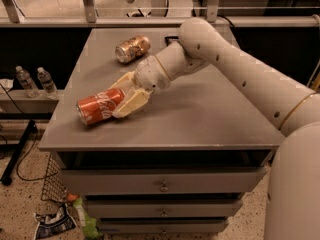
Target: Move coke can near orange can
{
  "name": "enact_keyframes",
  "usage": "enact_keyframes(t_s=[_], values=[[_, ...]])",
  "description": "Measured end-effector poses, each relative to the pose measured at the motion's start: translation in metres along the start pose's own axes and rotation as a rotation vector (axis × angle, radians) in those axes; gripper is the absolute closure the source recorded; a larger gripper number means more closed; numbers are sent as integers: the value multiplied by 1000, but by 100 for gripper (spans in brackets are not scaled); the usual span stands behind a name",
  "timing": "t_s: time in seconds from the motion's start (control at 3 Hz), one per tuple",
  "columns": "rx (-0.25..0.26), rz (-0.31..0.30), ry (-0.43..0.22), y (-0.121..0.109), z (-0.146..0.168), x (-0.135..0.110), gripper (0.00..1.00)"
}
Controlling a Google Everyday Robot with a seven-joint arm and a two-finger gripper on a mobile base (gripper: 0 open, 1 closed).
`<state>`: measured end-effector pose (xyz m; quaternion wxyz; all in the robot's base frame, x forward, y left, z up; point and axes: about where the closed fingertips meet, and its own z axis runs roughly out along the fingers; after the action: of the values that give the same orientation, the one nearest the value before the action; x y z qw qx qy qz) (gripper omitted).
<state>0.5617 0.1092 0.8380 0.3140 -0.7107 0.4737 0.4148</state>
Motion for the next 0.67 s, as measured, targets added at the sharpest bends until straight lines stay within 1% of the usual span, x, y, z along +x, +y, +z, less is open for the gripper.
enact_keyframes(t_s=[0.33, 0.67], values=[[80, 41, 30, 5, -25, 12, 100], [179, 75, 45, 5, -56, 23, 100]])
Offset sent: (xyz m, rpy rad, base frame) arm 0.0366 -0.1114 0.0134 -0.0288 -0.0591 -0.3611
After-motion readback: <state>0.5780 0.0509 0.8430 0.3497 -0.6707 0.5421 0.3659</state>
